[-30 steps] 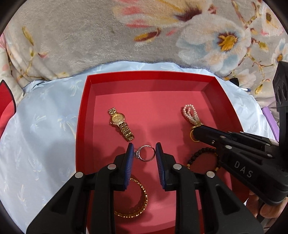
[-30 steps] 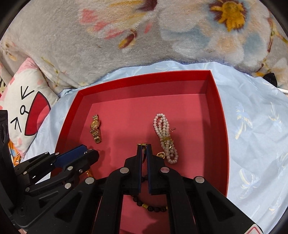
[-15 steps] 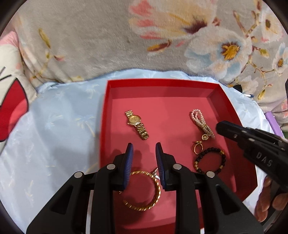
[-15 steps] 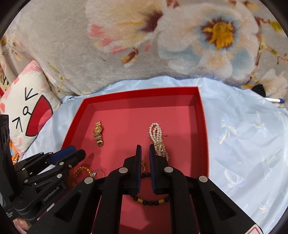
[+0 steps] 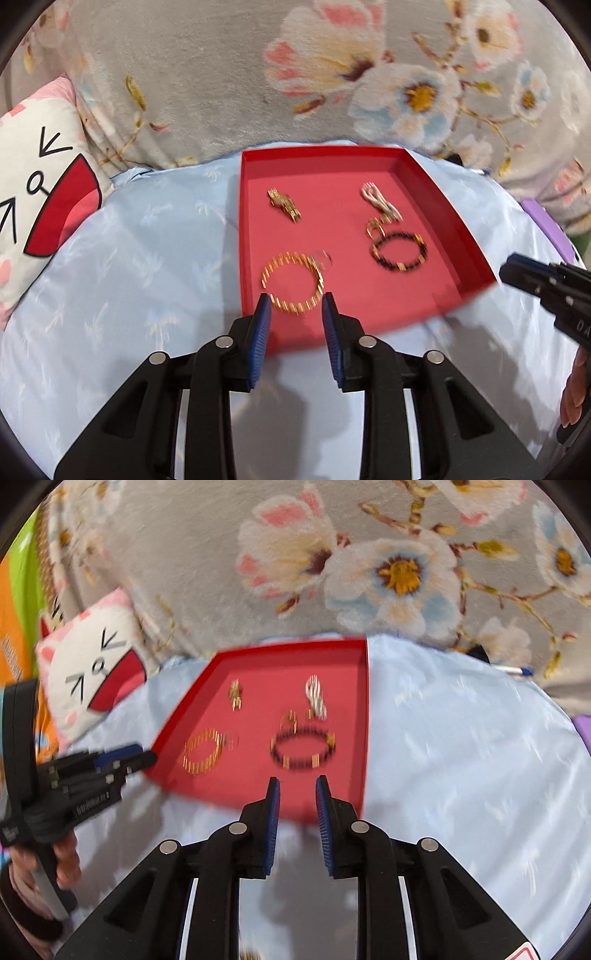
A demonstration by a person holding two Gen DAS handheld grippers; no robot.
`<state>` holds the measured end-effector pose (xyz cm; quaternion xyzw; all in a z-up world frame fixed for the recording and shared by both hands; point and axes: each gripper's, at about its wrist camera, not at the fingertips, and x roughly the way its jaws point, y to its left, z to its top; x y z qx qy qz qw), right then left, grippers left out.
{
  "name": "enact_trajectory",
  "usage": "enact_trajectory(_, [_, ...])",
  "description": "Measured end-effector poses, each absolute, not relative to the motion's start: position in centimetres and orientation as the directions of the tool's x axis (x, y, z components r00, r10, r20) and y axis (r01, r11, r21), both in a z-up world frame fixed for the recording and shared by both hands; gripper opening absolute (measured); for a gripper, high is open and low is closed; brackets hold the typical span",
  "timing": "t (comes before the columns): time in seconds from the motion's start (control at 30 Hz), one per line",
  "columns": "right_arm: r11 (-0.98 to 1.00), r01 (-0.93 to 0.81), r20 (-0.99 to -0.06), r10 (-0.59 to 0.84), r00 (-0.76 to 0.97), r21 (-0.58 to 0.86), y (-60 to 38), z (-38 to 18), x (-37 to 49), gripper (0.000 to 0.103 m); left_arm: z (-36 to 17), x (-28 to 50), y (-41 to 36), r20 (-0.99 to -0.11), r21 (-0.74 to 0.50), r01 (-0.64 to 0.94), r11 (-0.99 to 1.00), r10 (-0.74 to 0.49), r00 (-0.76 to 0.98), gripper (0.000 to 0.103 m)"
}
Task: Organize jewelry
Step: 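Open the right gripper to drop the gold ring into the red box, then lower the right gripper onto the gold clover-pendant necklace and close it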
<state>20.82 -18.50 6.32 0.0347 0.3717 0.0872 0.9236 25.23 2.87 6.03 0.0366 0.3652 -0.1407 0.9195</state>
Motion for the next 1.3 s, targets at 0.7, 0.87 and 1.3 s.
enact_trajectory(0.7, [0.967, -0.237, -0.758, 0.225, 0.613, 0.096, -14.8, -0.7, 10.3, 0.036, 0.2, 15.9, 2.6, -0.732, -0.047, 0.297, 0.954, -0.236, 0.640, 0.037])
enact_trajectory(0.87, [0.965, -0.240, -0.766, 0.236, 0.597, 0.110, -14.6, -1.1, 10.8, 0.032, 0.3, 15.9, 2.5, -0.728, -0.047, 0.305, 0.951, -0.242, 0.642, 0.045])
enact_trajectory(1.3, [0.974, -0.204, -0.773, 0.206, 0.599, 0.102, -15.5, -1.3, 11.2, 0.003, 0.2, 16.0, 2.5, -0.733, -0.062, 0.311, 0.948, -0.255, 0.631, 0.045])
